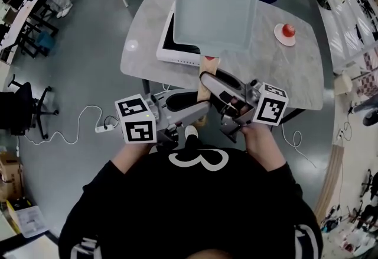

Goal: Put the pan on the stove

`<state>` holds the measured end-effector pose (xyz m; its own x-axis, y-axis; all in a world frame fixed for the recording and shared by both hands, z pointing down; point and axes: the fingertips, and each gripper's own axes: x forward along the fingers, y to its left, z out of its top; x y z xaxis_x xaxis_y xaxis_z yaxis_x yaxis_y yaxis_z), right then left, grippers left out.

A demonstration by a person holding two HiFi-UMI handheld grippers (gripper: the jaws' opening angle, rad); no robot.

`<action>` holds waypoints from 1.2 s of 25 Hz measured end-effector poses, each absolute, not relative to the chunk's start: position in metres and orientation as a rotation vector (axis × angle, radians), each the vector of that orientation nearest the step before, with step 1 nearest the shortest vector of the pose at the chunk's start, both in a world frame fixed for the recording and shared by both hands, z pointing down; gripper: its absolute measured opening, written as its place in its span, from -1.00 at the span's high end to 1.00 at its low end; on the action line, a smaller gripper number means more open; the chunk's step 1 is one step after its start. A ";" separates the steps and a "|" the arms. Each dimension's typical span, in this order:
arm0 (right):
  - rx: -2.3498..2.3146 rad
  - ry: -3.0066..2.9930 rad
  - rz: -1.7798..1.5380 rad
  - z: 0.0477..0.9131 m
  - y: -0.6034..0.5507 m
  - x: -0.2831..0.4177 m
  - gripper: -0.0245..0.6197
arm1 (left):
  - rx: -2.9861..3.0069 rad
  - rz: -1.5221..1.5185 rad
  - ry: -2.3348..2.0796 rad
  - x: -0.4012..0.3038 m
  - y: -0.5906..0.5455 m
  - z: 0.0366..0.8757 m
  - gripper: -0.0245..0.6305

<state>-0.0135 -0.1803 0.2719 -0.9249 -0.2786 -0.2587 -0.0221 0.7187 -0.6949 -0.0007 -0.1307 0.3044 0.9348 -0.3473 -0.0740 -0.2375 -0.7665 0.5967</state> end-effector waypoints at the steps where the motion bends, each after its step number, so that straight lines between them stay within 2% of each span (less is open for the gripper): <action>1: -0.230 2.575 -1.047 0.273 -0.188 -0.015 0.46 | 2.469 -0.244 -0.419 -0.002 -0.138 0.305 0.52; 30: -0.213 2.447 -1.360 0.344 -0.308 -0.057 0.45 | 2.209 -0.208 -0.487 -0.043 -0.252 0.363 0.52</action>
<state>-0.0574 -0.3084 0.3439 -0.9336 -0.2874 -0.2139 0.0299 0.5325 -0.8459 -0.0434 -0.2518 0.3625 0.9106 -0.4128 0.0174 -0.2729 -0.5693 0.7755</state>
